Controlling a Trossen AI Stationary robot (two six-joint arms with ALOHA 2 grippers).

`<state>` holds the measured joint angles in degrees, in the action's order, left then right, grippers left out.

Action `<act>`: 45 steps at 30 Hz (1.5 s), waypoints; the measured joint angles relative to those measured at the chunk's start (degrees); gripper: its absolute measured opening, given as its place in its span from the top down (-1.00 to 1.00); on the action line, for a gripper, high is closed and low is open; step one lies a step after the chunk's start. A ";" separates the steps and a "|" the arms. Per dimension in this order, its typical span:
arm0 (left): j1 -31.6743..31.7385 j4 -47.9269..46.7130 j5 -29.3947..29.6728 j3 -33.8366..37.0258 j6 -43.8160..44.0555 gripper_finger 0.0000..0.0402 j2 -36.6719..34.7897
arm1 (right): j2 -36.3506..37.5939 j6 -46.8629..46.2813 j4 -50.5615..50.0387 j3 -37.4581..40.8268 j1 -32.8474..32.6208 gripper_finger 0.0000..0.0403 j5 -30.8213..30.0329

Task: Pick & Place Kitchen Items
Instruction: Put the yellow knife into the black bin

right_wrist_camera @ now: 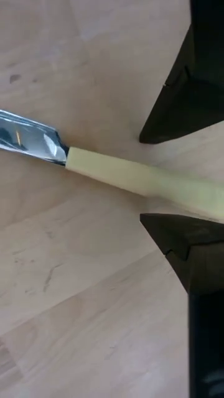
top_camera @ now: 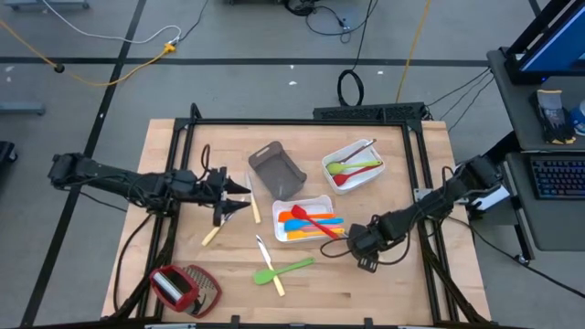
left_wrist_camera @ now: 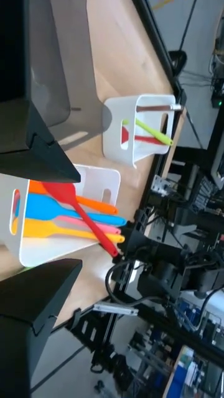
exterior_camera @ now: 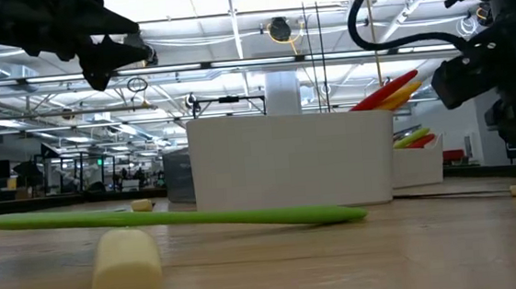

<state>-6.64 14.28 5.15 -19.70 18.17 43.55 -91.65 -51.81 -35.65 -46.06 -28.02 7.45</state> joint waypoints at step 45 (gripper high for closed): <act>-2.57 1.79 0.45 0.00 7.89 -0.08 -0.07 | 33.73 -18.56 -16.44 0.31 -3.07 0.77 14.04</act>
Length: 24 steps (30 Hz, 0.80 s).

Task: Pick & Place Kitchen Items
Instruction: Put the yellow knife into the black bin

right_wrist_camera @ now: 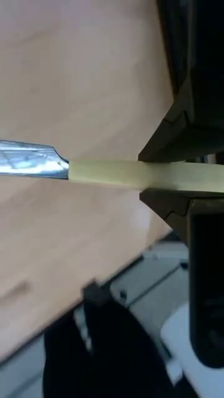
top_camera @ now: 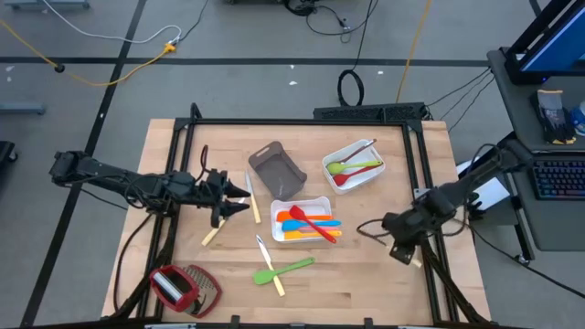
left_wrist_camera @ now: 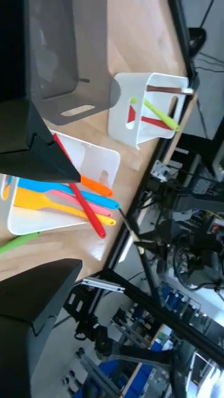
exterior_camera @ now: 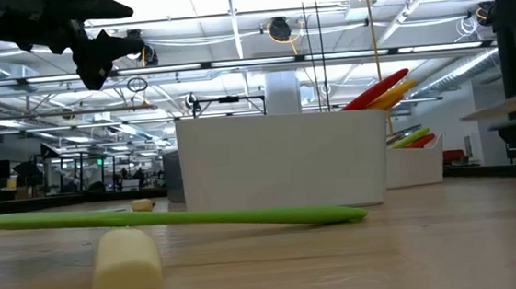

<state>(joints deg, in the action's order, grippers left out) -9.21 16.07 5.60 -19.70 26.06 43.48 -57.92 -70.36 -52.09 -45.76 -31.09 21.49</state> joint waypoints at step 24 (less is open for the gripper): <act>0.00 10.01 0.64 0.00 -0.28 -0.08 0.00 | 9.06 4.17 44.59 -0.13 10.97 0.77 -0.16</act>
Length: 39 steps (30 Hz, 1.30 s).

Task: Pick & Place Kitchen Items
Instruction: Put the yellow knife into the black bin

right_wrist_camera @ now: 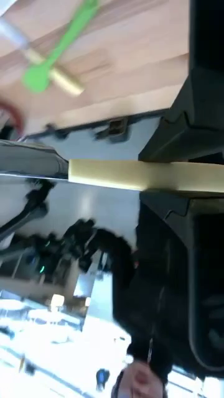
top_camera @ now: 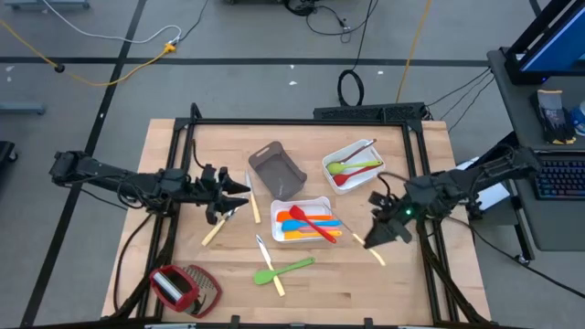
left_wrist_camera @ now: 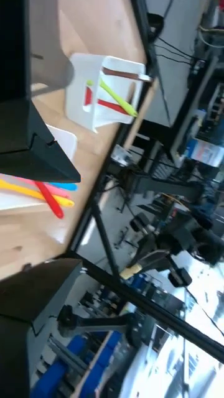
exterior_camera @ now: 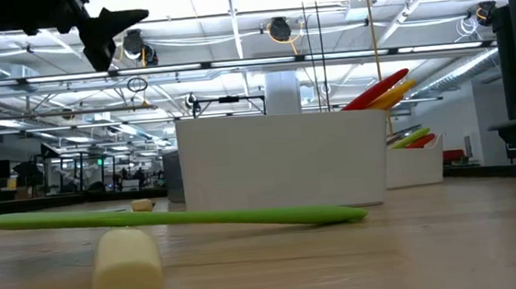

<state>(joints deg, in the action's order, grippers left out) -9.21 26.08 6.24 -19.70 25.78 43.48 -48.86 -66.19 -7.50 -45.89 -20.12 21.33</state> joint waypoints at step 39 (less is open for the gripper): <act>-1.57 22.72 14.74 -24.22 -7.04 -0.08 32.42 | -31.32 13.15 55.45 0.00 30.47 0.77 13.12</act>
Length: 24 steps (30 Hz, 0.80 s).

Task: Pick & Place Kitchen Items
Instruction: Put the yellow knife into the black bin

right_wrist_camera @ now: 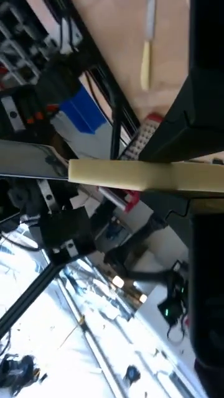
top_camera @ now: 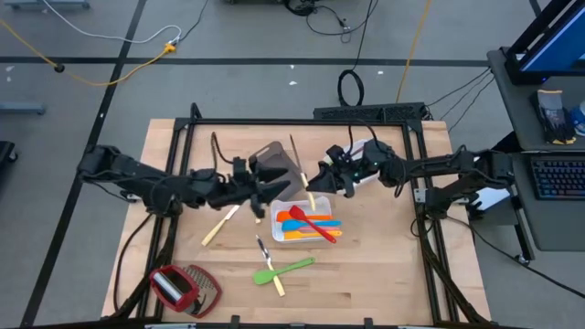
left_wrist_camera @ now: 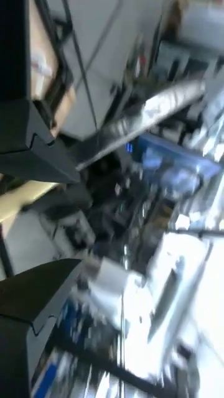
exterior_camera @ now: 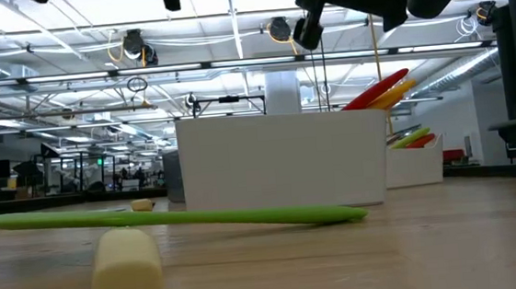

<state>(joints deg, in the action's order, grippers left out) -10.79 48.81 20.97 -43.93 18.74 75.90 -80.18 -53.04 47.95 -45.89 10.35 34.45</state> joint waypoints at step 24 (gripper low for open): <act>4.49 -8.19 -4.54 -7.58 23.76 -0.08 8.11 | -0.01 4.25 -0.42 0.00 -0.30 0.77 -3.16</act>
<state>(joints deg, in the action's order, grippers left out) -6.30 40.61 16.44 -51.50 42.50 84.02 -80.18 -48.80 47.53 -45.89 10.04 31.29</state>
